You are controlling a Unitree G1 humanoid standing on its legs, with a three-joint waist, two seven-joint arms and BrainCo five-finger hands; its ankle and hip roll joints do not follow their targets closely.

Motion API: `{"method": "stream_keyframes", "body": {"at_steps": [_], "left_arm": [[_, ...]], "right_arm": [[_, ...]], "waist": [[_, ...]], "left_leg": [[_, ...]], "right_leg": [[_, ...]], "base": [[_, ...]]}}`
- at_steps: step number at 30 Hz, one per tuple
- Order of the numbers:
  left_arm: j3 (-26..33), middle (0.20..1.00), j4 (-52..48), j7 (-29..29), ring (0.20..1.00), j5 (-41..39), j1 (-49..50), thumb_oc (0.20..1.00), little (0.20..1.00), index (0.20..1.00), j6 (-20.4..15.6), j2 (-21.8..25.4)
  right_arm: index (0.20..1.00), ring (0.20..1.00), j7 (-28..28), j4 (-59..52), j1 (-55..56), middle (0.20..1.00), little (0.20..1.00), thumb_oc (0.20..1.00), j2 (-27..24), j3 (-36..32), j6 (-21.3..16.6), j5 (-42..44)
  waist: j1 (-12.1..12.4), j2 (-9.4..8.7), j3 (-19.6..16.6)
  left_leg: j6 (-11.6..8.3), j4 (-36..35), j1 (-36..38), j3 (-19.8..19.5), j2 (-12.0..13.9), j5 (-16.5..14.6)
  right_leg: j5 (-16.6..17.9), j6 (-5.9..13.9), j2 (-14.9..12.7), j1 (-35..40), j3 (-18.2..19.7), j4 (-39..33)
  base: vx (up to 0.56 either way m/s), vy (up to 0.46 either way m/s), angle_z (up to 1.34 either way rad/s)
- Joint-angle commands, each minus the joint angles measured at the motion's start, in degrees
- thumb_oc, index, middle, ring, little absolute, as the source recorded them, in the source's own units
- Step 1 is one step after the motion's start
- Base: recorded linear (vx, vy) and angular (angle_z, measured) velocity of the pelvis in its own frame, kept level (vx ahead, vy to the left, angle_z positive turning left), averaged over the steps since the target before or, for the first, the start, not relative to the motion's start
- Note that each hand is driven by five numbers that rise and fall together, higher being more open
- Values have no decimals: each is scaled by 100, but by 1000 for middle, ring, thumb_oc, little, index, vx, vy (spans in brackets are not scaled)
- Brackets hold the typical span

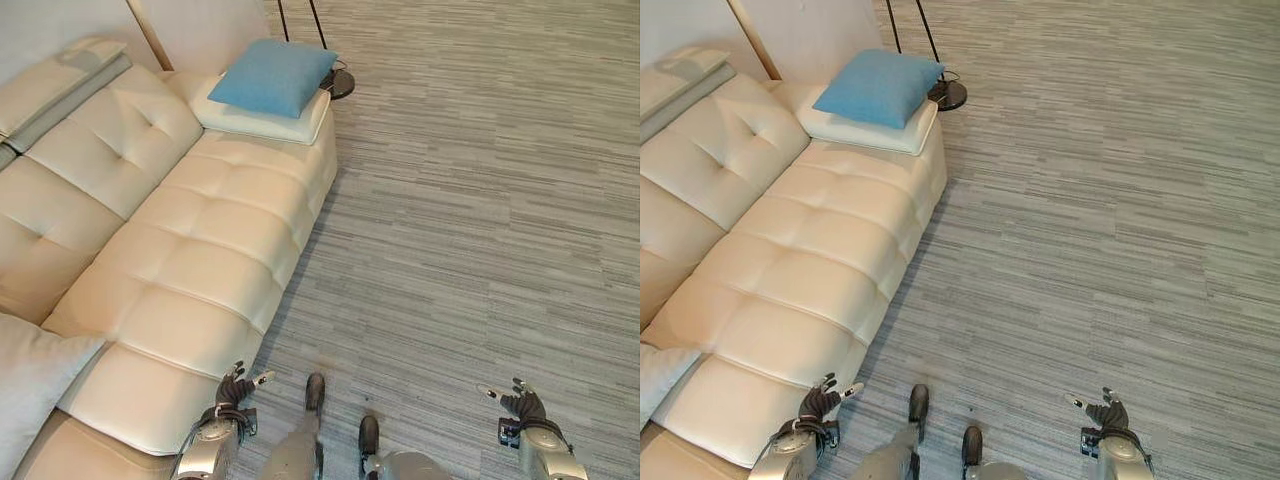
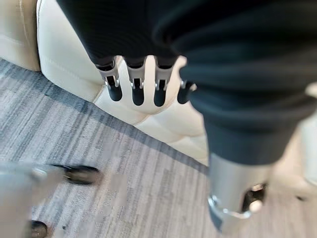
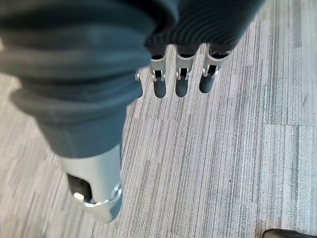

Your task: Pick up all the scattered cushions and arrange them neatly on the sofa.

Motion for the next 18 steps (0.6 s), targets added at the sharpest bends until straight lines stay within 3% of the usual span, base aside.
{"method": "stream_keyframes", "body": {"at_steps": [1, 4, 5, 7, 9, 11, 14, 17, 18], "left_arm": [[142, 1000, -481, 177, 1000, -54, 63, 1000, 1000, 1000, -189, 370], [124, 1000, -432, 181, 1000, -25, 52, 1000, 1000, 1000, -183, 436], [148, 1000, -554, 194, 1000, 61, 41, 1000, 1000, 1000, -163, 620], [147, 1000, -611, 201, 1000, 81, 26, 1000, 1000, 1000, -146, 678], [114, 1000, -593, 222, 1000, 114, -43, 1000, 1000, 1000, -149, 702], [95, 1000, -586, 241, 1000, 110, -110, 1000, 1000, 1000, -159, 701], [107, 1000, -591, 213, 1000, 166, -185, 1000, 1000, 1000, -170, 687], [125, 1000, -580, 180, 1000, 315, -232, 1000, 1000, 1000, -165, 681], [157, 1000, -611, 139, 1000, 407, -243, 1000, 1000, 1000, -157, 681]], "right_arm": [[1000, 1000, -63, -356, -171, 1000, 1000, 1000, -175, 73, -140, -208], [1000, 1000, -23, -367, -161, 1000, 1000, 1000, -130, 85, -137, -227], [1000, 1000, 38, -463, -217, 1000, 1000, 1000, 17, 182, -188, -192], [1000, 1000, 68, -553, -227, 1000, 1000, 1000, 72, 235, -170, -236], [1000, 1000, 69, -577, -217, 1000, 1000, 1000, 118, 241, -142, -281], [1000, 1000, 47, -577, -220, 1000, 1000, 1000, 153, 208, -130, -277], [1000, 1000, 10, -552, -231, 1000, 1000, 1000, 188, 126, -135, -218], [1000, 1000, -36, -562, -151, 1000, 1000, 1000, 236, -33, -164, -138], [1000, 1000, -62, -555, -95, 1000, 1000, 1000, 254, -140, -164, -119]], "waist": [[163, -92, -208], [189, -225, -334], [241, -427, -329], [239, -405, -235], [172, -314, -102], [140, -214, 60], [119, -108, 195], [58, -111, 237], [33, -134, 192]], "left_leg": [[340, -54, 252, 94, -221, 402], [500, -7, 301, 130, -354, 365], [848, 400, 362, 403, -422, -87], [949, 315, 562, 587, -411, -218], [987, 70, 994, 749, -373, -337], [973, 11, 1226, 874, -296, -412], [916, 15, 1493, 1076, -197, -598], [841, -30, 1755, 1164, -199, -758], [788, -23, 1880, 1179, -229, -862]], "right_leg": [[-1291, 922, -447, 833, 75, 207], [-1466, 1021, -659, 881, 114, 401], [-1069, 1331, -1010, -9, 134, 2288], [-573, 1439, -1268, -510, -171, 3186], [-447, 1374, -1404, -950, -369, 3563], [-578, 1293, -1412, -1234, -544, 3416], [-697, 1288, -1313, -1441, -769, 2431], [-159, 1468, -1029, -1540, -499, 783], [180, 1600, -1023, -1620, -358, 37]], "base": [[613, 204, -55], [561, 225, -57], [647, 320, -21], [500, 280, -93], [306, 188, -67], [231, 106, -21], [242, 24, -12], [338, -72, -27], [343, -82, -9]]}}
